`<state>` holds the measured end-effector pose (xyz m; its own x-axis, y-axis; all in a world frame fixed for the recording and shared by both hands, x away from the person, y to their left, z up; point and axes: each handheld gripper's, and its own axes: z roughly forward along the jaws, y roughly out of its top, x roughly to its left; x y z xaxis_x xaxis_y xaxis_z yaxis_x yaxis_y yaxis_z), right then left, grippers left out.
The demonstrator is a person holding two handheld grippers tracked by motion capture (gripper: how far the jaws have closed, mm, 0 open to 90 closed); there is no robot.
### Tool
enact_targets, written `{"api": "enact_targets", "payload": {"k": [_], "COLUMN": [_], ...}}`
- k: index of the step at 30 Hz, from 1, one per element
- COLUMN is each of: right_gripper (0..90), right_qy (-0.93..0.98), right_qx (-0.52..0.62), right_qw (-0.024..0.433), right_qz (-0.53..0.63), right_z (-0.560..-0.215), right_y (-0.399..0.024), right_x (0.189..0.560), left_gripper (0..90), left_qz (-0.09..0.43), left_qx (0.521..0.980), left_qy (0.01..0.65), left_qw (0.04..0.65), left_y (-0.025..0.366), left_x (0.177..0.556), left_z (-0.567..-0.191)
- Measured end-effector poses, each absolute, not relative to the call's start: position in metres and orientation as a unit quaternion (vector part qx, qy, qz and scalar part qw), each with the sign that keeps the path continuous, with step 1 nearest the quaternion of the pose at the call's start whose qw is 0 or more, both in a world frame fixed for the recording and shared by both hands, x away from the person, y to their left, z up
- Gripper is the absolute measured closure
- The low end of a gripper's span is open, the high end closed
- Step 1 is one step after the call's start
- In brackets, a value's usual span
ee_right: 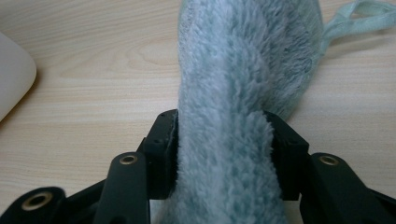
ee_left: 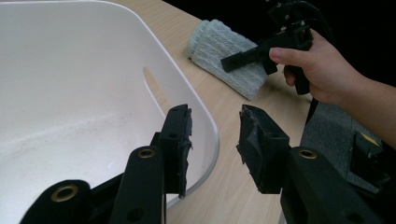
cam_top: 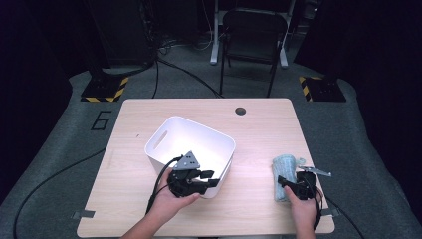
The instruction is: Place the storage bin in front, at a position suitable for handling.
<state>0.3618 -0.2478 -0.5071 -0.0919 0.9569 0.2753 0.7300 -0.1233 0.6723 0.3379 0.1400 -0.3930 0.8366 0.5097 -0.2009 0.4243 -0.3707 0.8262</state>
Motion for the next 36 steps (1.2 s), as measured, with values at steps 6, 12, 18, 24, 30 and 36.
{"api": "enact_targets", "payload": {"k": [6, 12, 18, 24, 30, 36], "right_gripper": [50.8, 50.0, 49.8, 49.6, 49.3, 49.3], "right_qy": [0.64, 0.646, 0.646, 0.648, 0.647, 0.644], "right_qx": [0.659, 0.651, 0.653, 0.65, 0.65, 0.653], "right_qw": [0.155, 0.16, 0.157, 0.158, 0.158, 0.153], "right_qz": [0.364, 0.365, 0.363, 0.364, 0.366, 0.368], "right_z": [-0.507, -0.507, -0.507, -0.507, -0.508, -0.508], "right_y": [-0.247, -0.245, -0.244, -0.245, -0.245, -0.246], "right_x": [0.361, 0.36, 0.358, 0.358, 0.357, 0.357], "left_gripper": [59.8, 59.1, 59.2, 59.3, 59.0, 55.7], "left_qz": [0.061, 0.089, 0.113, 0.119, 0.154, 0.175], "left_qx": [0.823, 0.813, 0.788, 0.775, 0.763, 0.757], "left_qy": [0.3, 0.317, 0.357, 0.383, 0.407, 0.426], "left_qw": [0.478, 0.481, 0.488, 0.489, 0.478, 0.464], "left_y": [0.165, 0.19, 0.228, 0.256, 0.279, 0.292], "left_x": [0.346, 0.352, 0.365, 0.376, 0.384, 0.389], "left_z": [-0.389, -0.387, -0.379, -0.378, -0.381, -0.384]}}
